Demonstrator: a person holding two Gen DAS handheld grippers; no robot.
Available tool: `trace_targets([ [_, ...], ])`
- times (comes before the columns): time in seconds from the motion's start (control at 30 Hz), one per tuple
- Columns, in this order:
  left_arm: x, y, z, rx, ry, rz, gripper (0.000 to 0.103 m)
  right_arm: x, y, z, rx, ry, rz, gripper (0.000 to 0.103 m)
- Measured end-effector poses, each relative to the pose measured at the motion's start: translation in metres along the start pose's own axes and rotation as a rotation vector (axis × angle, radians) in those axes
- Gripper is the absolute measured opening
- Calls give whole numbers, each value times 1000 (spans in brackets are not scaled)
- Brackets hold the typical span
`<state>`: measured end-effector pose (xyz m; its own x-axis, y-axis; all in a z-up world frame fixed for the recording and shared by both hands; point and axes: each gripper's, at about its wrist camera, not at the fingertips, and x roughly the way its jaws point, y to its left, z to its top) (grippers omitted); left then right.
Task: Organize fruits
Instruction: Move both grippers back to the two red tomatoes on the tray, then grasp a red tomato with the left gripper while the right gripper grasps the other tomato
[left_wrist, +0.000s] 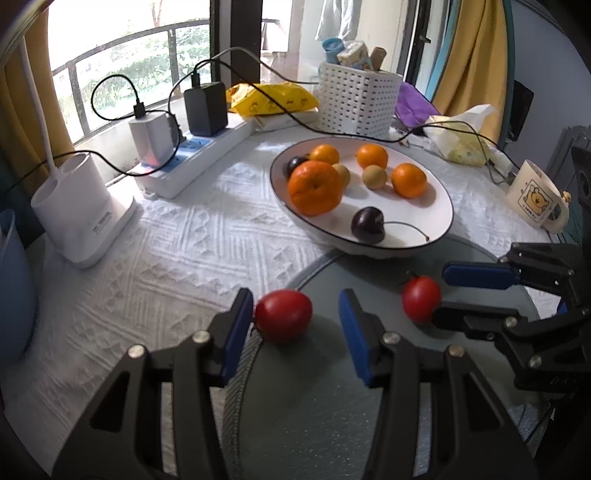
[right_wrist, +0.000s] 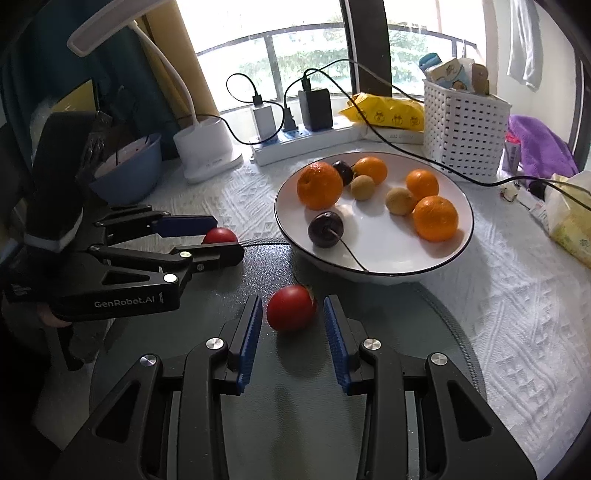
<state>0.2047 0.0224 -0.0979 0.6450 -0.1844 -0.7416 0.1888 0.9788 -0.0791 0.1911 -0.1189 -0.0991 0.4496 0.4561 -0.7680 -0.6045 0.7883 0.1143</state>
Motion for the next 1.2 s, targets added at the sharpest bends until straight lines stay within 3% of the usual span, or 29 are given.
trace_targets([
  [0.27, 6, 4, -4, -11, -1, -16, 49, 19, -2, -1, 1, 52, 18, 38],
  [0.47, 7, 3, -5, 1, -3, -23, 39, 22, -3, 1, 2, 54, 26, 36],
  [0.67, 6, 0, -6, 17, -15, -26, 35, 20, -2, 0, -3, 50, 15, 34],
  [1.2, 11, 0, -1, 28, -20, -38, 35, 9, -5, -3, -9, 27, 4, 34],
])
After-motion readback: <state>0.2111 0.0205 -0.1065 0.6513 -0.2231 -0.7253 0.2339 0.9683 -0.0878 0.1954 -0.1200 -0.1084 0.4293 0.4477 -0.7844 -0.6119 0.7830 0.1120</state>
